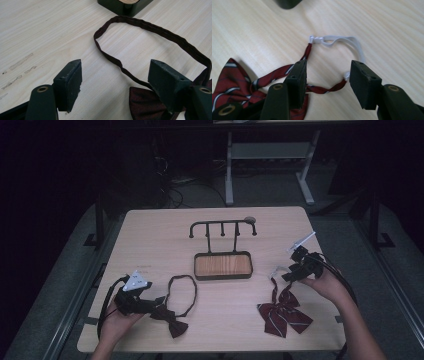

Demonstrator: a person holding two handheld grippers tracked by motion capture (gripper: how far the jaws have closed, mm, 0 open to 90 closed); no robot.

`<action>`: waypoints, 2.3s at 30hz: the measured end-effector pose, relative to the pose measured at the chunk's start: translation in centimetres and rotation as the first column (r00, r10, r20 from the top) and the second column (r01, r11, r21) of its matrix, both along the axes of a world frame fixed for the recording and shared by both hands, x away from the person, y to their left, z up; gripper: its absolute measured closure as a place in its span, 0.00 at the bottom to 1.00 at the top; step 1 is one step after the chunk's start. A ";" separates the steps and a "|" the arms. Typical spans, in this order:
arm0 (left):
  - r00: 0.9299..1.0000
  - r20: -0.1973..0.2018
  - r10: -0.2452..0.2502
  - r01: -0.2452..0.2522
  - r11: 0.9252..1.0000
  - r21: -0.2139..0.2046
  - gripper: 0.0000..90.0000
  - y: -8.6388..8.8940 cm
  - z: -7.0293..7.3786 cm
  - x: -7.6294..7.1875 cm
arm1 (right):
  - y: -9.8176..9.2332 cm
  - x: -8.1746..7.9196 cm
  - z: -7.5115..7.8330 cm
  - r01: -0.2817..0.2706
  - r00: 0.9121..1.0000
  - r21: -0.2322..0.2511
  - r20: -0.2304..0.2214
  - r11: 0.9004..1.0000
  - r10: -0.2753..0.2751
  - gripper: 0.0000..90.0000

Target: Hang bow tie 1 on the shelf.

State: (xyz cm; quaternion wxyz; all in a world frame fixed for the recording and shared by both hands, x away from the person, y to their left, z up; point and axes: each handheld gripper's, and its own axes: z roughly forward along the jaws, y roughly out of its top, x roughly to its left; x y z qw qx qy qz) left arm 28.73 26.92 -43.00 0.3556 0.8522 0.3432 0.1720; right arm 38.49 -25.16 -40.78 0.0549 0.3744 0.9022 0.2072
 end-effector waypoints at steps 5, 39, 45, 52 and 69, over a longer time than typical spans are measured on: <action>1.000 -0.004 0.002 -0.002 1.000 0.009 0.31 0.0 -0.1 0.1 | 0.0 1.1 -0.4 0.026 0.999 -0.024 -0.020 0.999 -0.026 0.53; 1.000 0.014 0.007 -0.007 1.000 0.004 0.31 0.2 0.2 -0.1 | 0.5 2.9 -3.3 0.083 0.986 -0.165 -0.131 0.983 -0.106 0.88; 1.000 0.010 0.007 -0.007 1.000 0.005 0.31 0.3 0.2 -0.1 | 0.4 2.5 -2.9 0.065 0.987 -0.139 -0.137 0.988 -0.084 0.92; 1.000 -0.003 -0.004 0.004 1.000 0.010 0.31 0.2 0.1 -0.1 | 0.7 1.7 -1.2 0.010 0.992 -0.060 -0.127 0.998 -0.018 0.92; 1.000 0.002 -0.001 0.001 1.000 -0.001 0.31 0.2 0.1 -0.1 | 3.6 0.1 4.1 -0.171 0.983 0.000 -0.060 0.985 0.171 0.91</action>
